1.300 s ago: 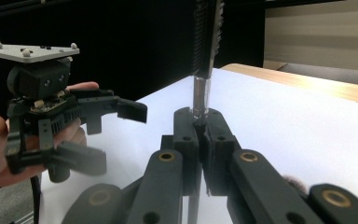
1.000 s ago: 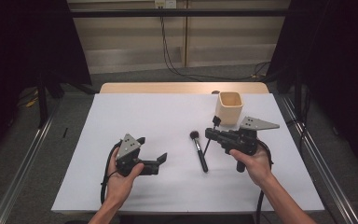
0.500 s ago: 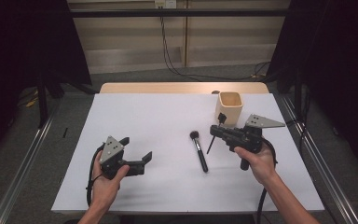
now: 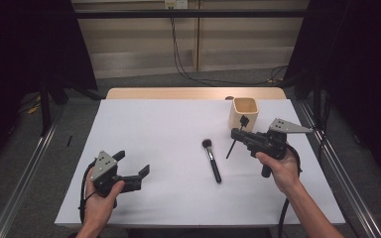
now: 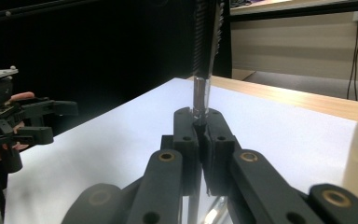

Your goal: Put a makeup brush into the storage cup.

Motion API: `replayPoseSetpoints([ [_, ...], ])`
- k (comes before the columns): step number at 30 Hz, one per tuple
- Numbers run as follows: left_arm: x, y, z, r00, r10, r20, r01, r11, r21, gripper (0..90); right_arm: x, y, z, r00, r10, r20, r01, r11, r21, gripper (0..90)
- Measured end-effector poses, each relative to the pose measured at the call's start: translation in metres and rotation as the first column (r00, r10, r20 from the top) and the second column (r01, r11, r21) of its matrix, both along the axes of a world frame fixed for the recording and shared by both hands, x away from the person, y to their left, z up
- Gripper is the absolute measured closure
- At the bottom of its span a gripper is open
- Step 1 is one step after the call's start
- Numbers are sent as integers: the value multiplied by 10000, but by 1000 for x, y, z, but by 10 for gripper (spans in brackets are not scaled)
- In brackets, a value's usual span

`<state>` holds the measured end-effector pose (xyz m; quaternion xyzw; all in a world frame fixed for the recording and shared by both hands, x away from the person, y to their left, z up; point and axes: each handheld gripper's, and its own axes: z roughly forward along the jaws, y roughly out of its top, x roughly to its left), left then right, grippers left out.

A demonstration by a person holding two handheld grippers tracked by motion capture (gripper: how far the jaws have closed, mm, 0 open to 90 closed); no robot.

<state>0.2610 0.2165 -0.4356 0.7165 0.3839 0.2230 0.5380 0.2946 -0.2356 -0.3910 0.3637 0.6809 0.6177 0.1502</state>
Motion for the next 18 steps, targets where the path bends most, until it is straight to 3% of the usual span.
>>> replayPoseSetpoints([
  [2,-3,4,0,9997,121,209,-121,9999,2,23,1,-3,0,10000,-73,11,73,10000,-13,863],
  [18,-13,22,-7,9992,349,184,-349,9994,9,19,10,-22,8,9964,-814,226,818,9965,-172,862],
])
